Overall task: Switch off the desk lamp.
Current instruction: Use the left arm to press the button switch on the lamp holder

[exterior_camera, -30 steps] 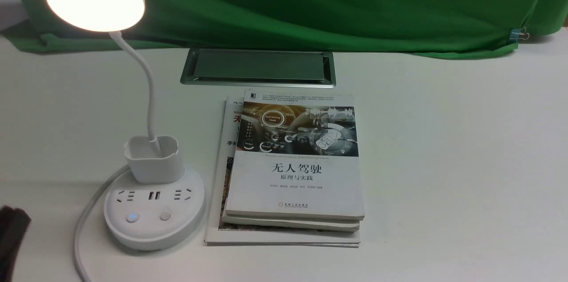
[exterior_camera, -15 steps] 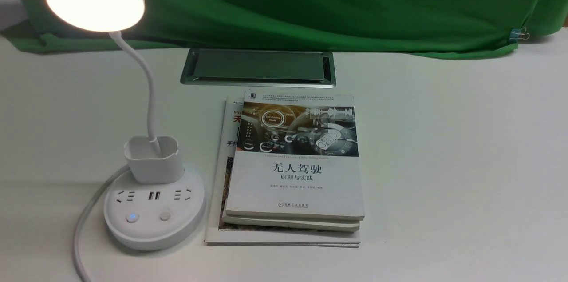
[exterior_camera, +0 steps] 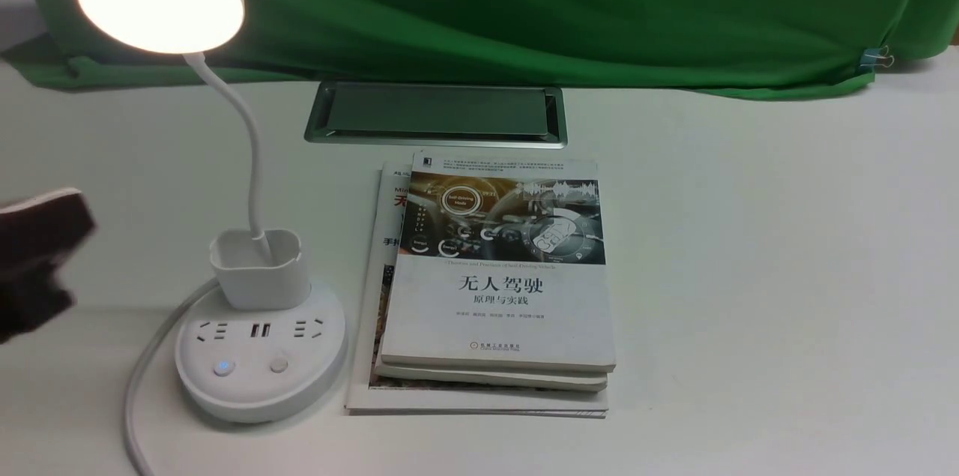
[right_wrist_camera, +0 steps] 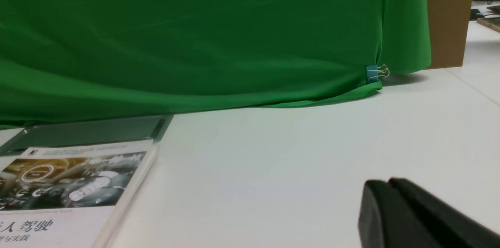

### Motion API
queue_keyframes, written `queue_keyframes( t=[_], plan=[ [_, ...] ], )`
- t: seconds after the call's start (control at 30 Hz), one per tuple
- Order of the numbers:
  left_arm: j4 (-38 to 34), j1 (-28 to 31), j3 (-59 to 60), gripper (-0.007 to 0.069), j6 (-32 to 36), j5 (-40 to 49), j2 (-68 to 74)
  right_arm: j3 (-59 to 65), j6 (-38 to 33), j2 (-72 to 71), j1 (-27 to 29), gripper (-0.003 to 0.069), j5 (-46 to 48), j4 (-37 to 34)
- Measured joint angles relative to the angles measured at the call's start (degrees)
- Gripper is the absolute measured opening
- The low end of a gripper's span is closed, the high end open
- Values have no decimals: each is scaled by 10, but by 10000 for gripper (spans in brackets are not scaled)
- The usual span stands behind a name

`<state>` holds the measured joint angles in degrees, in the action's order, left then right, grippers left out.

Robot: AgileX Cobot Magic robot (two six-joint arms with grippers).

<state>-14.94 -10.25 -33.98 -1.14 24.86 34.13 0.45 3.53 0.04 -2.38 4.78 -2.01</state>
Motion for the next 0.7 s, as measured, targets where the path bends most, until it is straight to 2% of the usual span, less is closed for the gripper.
queue_keyframes(
  t=[0.27, 0.37, 0.5, 0.53, 0.6, 0.7],
  plan=[
    [-44, 0, -4, 20, 3, -24, 100, 0, 0, 0, 0, 36, 0, 0],
    [-52, 0, -6, 20, 32, -24, 143, 0, 0, 0, 0, 36, 0, 0],
    [-43, 0, -42, 20, 95, 51, 218, 0, 0, 0, 0, 36, 0, 0],
    [-28, 0, -72, 20, 111, 104, 264, 0, 0, 0, 0, 36, 0, 0],
    [-3, -2, -113, 20, 115, 175, 317, 0, 0, 0, 0, 36, 0, 0],
    [48, -21, -142, 20, 87, 210, 370, 0, 0, 0, 0, 36, 0, 0]
  ],
)
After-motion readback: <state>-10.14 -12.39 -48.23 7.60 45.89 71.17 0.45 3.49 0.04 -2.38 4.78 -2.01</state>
